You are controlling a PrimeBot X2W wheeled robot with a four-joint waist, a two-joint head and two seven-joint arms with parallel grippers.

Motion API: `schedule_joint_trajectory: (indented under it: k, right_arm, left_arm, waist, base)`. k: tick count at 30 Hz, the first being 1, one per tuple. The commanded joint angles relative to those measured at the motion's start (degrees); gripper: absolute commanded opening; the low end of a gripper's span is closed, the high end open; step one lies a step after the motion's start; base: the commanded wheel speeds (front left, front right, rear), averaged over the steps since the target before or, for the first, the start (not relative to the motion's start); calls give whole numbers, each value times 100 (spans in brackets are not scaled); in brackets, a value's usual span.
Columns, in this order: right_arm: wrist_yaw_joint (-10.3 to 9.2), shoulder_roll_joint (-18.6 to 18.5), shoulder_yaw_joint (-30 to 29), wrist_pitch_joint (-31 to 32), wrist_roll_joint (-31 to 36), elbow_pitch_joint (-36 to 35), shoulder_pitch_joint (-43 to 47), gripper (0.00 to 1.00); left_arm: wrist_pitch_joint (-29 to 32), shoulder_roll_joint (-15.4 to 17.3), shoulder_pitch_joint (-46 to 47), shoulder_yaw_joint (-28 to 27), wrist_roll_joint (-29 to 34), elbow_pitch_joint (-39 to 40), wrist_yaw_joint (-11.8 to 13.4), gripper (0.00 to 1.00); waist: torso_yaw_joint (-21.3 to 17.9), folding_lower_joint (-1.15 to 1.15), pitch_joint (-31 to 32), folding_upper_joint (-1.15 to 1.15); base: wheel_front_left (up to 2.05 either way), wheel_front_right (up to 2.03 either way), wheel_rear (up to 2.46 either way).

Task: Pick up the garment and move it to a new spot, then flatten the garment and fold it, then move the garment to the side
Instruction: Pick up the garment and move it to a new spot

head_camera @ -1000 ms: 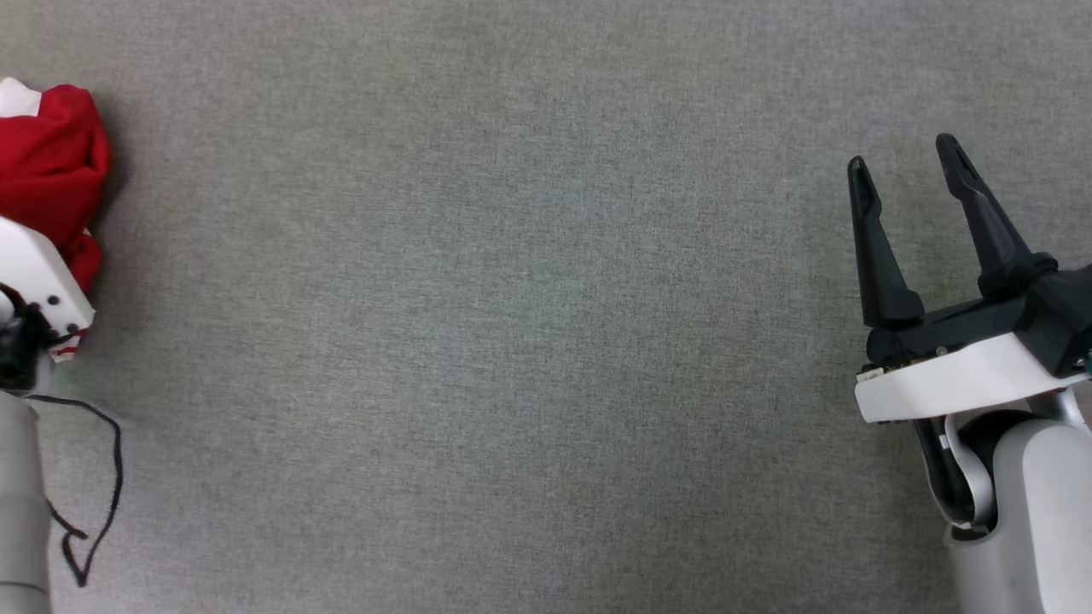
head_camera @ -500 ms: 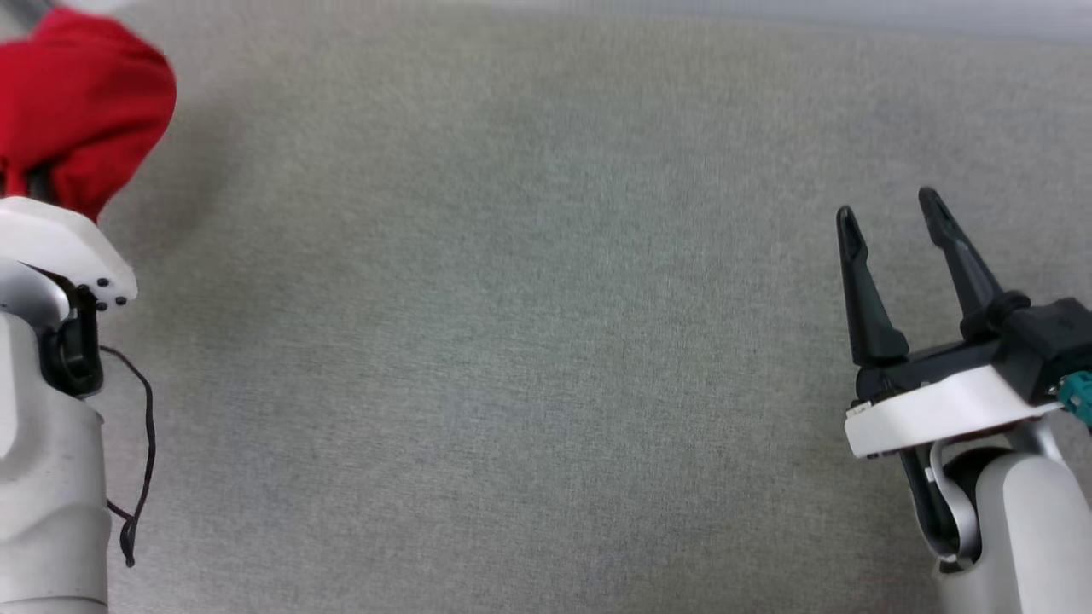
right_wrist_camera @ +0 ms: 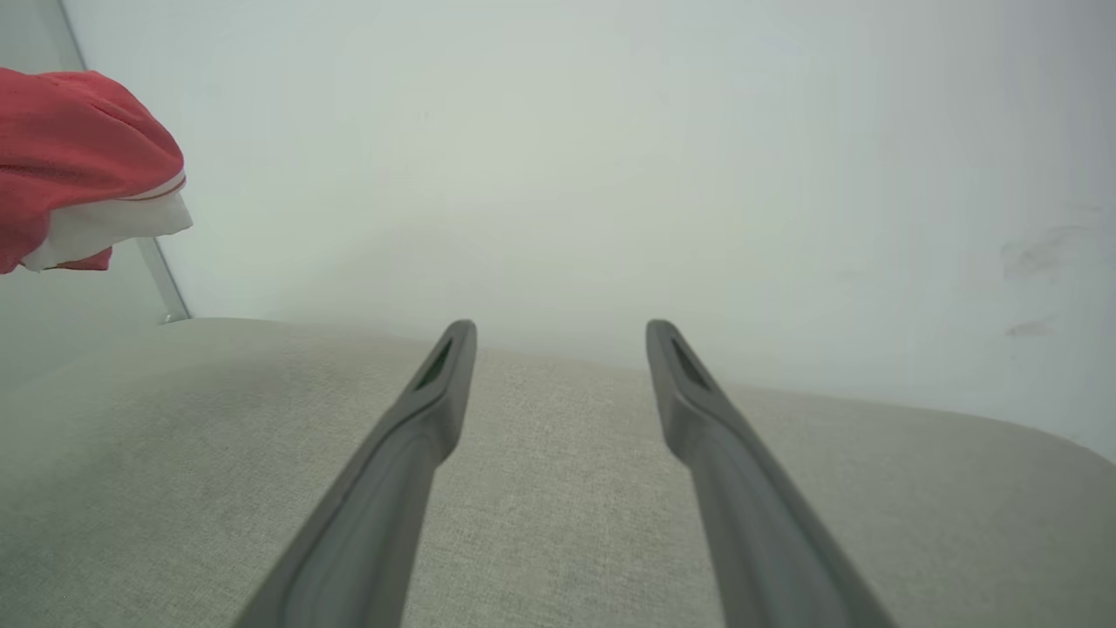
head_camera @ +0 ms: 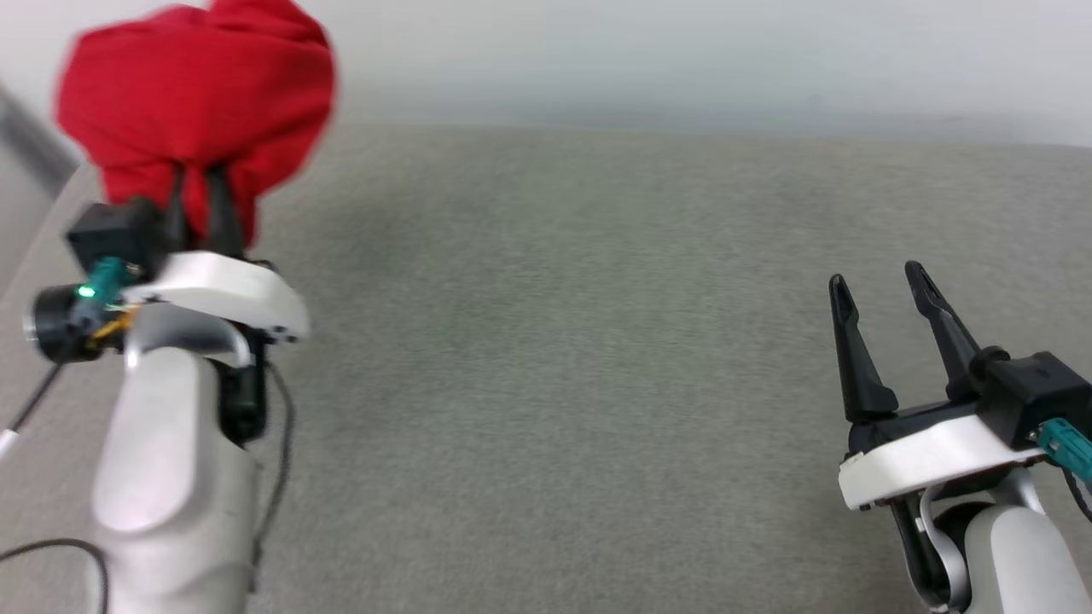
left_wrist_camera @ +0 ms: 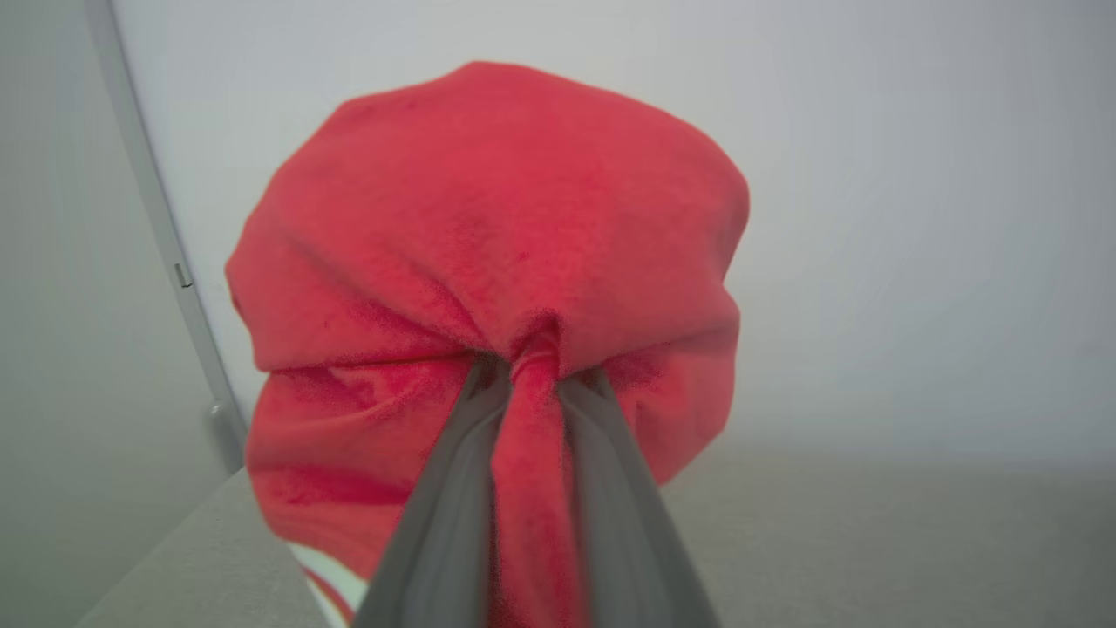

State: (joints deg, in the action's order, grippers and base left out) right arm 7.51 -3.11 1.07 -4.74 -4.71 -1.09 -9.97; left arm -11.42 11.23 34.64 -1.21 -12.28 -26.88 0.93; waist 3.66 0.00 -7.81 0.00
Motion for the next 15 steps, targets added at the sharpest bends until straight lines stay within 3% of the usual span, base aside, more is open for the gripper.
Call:
schedule_joint_trajectory:
  k: [1, 2, 9, 15]
  right_arm:
    - [-4, 27, 30, 25, -39, 35, 110, 100]
    - [-4, 27, 14, 24, -119, 63, 167, 100]
    - [-4, 29, -16, 4, -231, 127, 240, 100]
    - [-4, 29, -24, -42, -364, 220, 291, 100]
  left_arm:
    - [-14, -218, -228, 186, 12, 137, -59, 0]
    - [57, -492, -401, 521, 15, 207, -182, 0]
    - [151, -796, -761, 1409, -254, -83, -494, 0]
    - [205, -832, -1262, 2471, -893, -518, -425, 0]
  waist:
    - [-520, 0, 253, 0]
    - [-877, 0, 291, 0]
    - [-1661, 0, 190, 0]
    - [-2065, 0, 81, 0]
  base:
    - [0, 0, 0]
    - [0, 0, 0]
    - [0, 0, 0]
    - [0, 0, 0]
